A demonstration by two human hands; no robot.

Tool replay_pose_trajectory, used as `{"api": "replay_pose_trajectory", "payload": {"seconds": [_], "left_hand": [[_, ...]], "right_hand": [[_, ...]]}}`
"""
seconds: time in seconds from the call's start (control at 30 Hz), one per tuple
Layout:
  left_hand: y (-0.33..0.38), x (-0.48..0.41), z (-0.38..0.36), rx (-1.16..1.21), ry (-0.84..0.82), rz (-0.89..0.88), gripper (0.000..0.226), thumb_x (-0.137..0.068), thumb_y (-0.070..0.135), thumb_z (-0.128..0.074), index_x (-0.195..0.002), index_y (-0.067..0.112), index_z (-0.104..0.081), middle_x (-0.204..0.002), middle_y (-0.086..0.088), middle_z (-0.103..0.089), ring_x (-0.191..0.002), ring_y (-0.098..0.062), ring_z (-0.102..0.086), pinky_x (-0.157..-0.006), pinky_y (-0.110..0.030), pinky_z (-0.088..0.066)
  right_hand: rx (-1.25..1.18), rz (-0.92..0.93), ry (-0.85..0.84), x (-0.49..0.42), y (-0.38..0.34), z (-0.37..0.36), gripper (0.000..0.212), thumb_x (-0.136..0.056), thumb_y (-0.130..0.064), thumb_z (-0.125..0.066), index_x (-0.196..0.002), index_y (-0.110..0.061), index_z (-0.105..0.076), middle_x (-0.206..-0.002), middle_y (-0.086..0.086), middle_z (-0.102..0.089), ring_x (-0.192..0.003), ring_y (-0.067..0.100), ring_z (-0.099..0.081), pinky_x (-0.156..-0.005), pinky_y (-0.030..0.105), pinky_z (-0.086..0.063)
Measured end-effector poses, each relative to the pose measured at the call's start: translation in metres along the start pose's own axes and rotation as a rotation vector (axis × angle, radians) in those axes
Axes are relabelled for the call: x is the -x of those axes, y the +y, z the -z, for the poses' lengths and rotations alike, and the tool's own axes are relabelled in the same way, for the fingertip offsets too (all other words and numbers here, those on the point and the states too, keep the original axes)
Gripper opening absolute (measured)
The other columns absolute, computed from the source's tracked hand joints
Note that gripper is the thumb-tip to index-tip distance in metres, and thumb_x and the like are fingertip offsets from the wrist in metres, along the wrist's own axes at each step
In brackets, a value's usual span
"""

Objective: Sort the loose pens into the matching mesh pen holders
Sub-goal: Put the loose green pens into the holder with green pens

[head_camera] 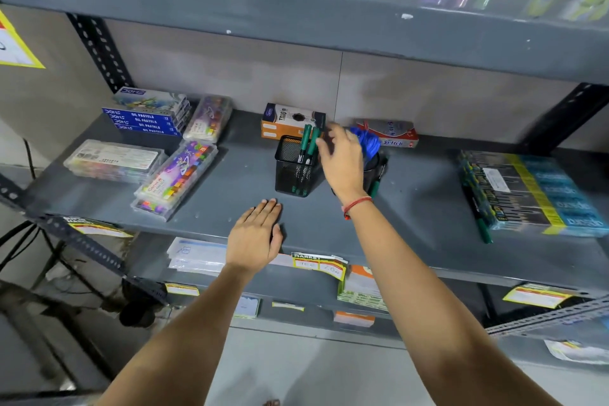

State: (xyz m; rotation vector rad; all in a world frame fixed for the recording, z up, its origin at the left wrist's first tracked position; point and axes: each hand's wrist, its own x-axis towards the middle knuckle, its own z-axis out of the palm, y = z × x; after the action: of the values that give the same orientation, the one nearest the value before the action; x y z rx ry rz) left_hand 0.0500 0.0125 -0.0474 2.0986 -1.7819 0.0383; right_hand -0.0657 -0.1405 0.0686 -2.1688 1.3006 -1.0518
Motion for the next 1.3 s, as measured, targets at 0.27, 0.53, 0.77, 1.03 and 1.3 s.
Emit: {"api": "replay_pose_trajectory", "payload": {"seconds": [0.27,0.53,0.77,1.03,1.3], "left_hand": [[0.001,0.0,0.0,-0.001,0.002,0.006,0.05,-0.087,0.025,-0.031,-0.121,0.004,-0.061,-0.125,-0.012,-0.061,-0.119,-0.026,-0.054,-0.101,-0.04,-0.039],[0.001,0.001,0.001,-0.007,-0.017,0.012,0.051,-0.088,0.027,-0.031,-0.123,0.004,-0.059,-0.127,-0.012,-0.059,-0.121,-0.027,-0.053,-0.102,-0.039,-0.036],[0.002,0.002,0.001,-0.019,-0.025,0.017,0.052,-0.09,0.029,-0.029,-0.125,0.005,-0.057,-0.128,-0.013,-0.058,-0.122,-0.026,-0.051,-0.103,-0.04,-0.035],[0.003,0.002,0.003,-0.025,-0.037,0.029,0.053,-0.09,0.03,-0.027,-0.126,0.005,-0.057,-0.129,-0.012,-0.058,-0.123,-0.026,-0.051,-0.103,-0.041,-0.035],[0.004,0.002,0.004,-0.038,-0.033,0.028,0.052,-0.09,0.03,-0.028,-0.124,0.006,-0.058,-0.127,-0.011,-0.06,-0.121,-0.026,-0.052,-0.102,-0.041,-0.037]], "right_hand": [[0.034,-0.37,0.289,0.025,0.079,0.044,0.017,-0.084,-0.002,-0.051,-0.093,-0.002,-0.065,-0.099,0.023,-0.064,-0.091,0.042,-0.061,-0.076,0.042,-0.05],[0.361,-0.327,-0.171,0.046,0.092,0.027,0.024,-0.086,-0.004,-0.049,-0.106,-0.001,-0.062,-0.11,0.028,-0.058,-0.112,0.043,-0.046,-0.083,0.045,-0.049],[0.442,-0.37,-0.157,0.078,0.086,0.04,0.018,-0.085,0.002,-0.053,-0.102,0.006,-0.059,-0.11,0.027,-0.059,-0.109,0.042,-0.053,-0.083,0.044,-0.051],[0.193,-0.26,0.245,0.1,0.034,0.079,0.017,-0.088,-0.01,-0.056,-0.104,-0.004,-0.055,-0.09,0.018,-0.065,-0.095,0.036,-0.054,-0.071,0.034,-0.04],[-0.345,-0.006,0.363,0.021,-0.044,0.085,0.019,-0.086,-0.01,-0.065,-0.102,-0.001,-0.057,-0.082,0.004,-0.067,-0.073,0.016,-0.065,-0.071,0.016,-0.053]]}}
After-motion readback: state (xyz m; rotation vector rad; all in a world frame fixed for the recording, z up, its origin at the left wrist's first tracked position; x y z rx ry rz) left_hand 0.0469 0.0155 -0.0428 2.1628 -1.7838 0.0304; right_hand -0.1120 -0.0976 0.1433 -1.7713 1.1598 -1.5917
